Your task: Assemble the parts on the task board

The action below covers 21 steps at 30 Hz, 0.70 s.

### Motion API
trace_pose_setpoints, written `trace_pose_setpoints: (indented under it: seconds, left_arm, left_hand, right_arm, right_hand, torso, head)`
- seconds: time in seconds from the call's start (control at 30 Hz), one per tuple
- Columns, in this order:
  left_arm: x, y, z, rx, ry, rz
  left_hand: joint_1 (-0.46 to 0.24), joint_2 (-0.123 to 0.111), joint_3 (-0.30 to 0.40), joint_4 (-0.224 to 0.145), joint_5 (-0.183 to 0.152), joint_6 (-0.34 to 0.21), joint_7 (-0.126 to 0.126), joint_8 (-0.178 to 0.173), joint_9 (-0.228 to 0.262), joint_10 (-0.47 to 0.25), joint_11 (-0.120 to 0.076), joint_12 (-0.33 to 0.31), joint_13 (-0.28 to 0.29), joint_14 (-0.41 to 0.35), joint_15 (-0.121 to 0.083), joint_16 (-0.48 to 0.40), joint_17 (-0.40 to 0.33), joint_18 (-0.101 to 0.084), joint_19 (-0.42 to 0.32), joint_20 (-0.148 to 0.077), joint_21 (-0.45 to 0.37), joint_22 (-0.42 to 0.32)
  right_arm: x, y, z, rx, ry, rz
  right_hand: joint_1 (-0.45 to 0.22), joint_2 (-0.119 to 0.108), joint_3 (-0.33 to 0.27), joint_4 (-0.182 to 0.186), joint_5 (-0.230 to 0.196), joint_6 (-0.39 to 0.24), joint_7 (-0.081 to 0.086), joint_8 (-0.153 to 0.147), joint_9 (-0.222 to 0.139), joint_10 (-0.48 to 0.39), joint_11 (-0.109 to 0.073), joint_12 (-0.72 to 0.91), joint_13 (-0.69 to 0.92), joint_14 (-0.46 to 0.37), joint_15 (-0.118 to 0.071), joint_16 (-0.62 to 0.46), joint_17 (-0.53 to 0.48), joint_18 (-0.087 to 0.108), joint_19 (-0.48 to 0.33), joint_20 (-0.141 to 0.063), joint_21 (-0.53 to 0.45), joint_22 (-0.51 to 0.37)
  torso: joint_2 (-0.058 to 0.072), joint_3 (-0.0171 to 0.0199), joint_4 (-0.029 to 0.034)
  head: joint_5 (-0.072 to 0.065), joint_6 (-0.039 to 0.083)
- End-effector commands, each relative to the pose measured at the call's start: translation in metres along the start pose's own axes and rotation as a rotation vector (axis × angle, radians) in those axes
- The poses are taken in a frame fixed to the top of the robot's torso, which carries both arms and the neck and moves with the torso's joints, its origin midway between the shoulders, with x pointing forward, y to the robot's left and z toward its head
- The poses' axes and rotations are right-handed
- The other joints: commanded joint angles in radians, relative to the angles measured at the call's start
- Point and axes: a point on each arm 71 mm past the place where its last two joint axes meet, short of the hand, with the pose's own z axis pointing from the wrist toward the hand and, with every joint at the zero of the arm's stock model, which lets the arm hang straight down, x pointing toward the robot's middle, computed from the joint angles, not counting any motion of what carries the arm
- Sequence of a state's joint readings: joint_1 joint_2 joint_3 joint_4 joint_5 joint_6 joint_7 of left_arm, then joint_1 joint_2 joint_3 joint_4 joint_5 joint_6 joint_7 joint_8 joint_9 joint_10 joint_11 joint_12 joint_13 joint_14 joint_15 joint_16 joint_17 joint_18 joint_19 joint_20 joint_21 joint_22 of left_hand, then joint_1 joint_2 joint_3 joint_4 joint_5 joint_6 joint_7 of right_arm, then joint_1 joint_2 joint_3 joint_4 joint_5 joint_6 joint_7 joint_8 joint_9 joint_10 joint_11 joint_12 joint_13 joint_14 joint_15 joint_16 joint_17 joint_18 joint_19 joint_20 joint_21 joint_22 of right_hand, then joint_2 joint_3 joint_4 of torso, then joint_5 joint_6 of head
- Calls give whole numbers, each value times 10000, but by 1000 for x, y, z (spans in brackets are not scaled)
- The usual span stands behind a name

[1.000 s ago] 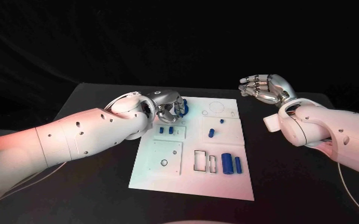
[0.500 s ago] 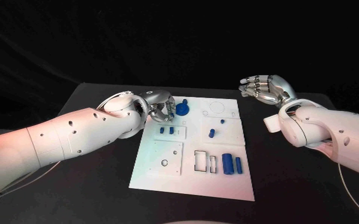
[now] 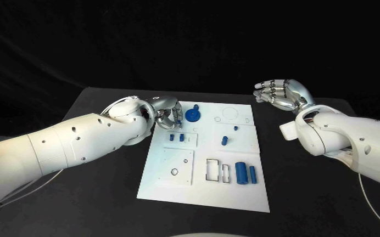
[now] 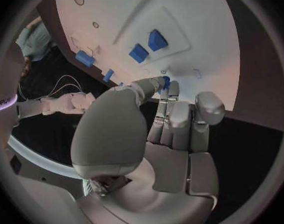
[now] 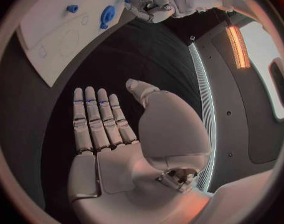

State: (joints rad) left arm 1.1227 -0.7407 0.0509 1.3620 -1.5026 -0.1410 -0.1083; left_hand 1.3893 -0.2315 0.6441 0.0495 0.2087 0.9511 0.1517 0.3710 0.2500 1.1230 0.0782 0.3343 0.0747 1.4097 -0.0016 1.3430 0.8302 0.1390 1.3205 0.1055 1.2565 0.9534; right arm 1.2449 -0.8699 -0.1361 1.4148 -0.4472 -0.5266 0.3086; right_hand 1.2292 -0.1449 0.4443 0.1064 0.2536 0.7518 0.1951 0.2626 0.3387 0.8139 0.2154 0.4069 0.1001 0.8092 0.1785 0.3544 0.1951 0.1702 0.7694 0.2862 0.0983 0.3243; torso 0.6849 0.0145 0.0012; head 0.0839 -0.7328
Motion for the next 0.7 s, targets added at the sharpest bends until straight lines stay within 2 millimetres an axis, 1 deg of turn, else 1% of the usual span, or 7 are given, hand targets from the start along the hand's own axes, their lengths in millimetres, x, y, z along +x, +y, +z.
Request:
trace_pose_setpoints:
  seconds: [0.03, 0.2, 0.23, 0.7]
  left_arm:
    - [2, -2, 1, -4, 286, -27]
    - [3, -3, 3, 8, 343, -71]
    - [3, -3, 3, 5, 365, -76]
    - [6, -2, 4, -130, 719, -124]
  left_hand:
    - [-121, -15, -45, 5, -63, 83, -5, -50, -13, 78, 9, -38, 11, 9, 13, -68, -6, -196, 44, -8, 30, 4]
    - [-121, -15, -45, 5, -63, 83, -5, -50, -13, 78, 9, -38, 11, 9, 13, -68, -6, -196, 44, -8, 30, 4]
    - [-121, -15, -45, 5, -63, 83, -5, -50, -13, 78, 9, -38, 11, 9, 13, -68, -6, -196, 44, -8, 30, 4]
    - [-162, -55, -92, 16, -85, 71, -10, -92, -21, 93, 10, -116, 11, -13, 11, -100, -88, -188, 15, -11, 0, -48]
  right_arm:
    - [2, 1, 0, -130, 159, 29]
    - [2, 1, 0, -134, 163, 32]
    - [2, 1, 0, -135, 164, 33]
    - [2, 1, 0, -139, 163, 36]
  right_hand:
    - [-72, 7, -53, 31, 25, 93, 763, 66, -9, 74, -21, 68, -10, 88, 4, -35, -9, 60, 68, -7, -47, -10]
    - [-72, 7, -53, 31, 25, 93, 763, 66, -9, 74, -21, 68, -10, 88, 4, -35, -9, 60, 68, -7, -47, -10]
    - [-72, 7, -53, 31, 25, 93, 763, 66, -9, 74, -21, 68, -10, 88, 4, -35, -9, 60, 68, -7, -47, -10]
    - [-72, 7, -53, 31, 25, 93, 763, 66, -9, 74, -21, 68, -10, 88, 4, -35, -9, 60, 68, -7, -47, -10]
  torso:
    - [8, 1, -1]
    - [5, 5, -1]
    - [6, 1, -5]
    - [6, 1, -6]
  head:
    - [18, -2]
    - [24, -7]
    - [25, -5]
    - [41, -26]
